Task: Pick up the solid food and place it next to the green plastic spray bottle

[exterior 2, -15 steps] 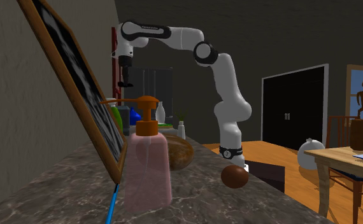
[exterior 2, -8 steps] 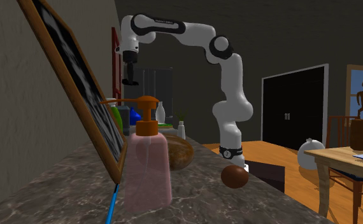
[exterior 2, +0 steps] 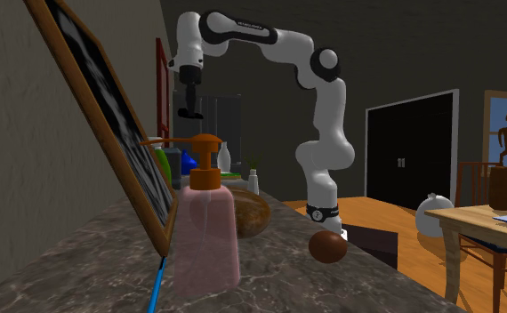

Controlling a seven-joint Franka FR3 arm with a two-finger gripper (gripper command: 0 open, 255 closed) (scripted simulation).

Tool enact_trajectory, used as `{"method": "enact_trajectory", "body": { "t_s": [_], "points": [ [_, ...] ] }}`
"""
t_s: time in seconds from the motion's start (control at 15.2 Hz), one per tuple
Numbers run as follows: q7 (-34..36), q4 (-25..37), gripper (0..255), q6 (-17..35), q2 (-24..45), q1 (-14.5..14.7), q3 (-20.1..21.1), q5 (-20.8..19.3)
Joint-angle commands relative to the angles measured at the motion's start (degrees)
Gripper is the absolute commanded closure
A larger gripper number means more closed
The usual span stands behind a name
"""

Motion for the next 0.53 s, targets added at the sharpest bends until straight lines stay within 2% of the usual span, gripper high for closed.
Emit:
{"method": "enact_trajectory", "body": {
  "t_s": [0.0,0.46],
  "points": [
    [0.57,-2.16,255,1.46,-0.71,0.10,0.27,-0.17],
    [0.87,-8.59,255,6.93,-1.71,-0.02,0.23,-0.50]
  ]
}}
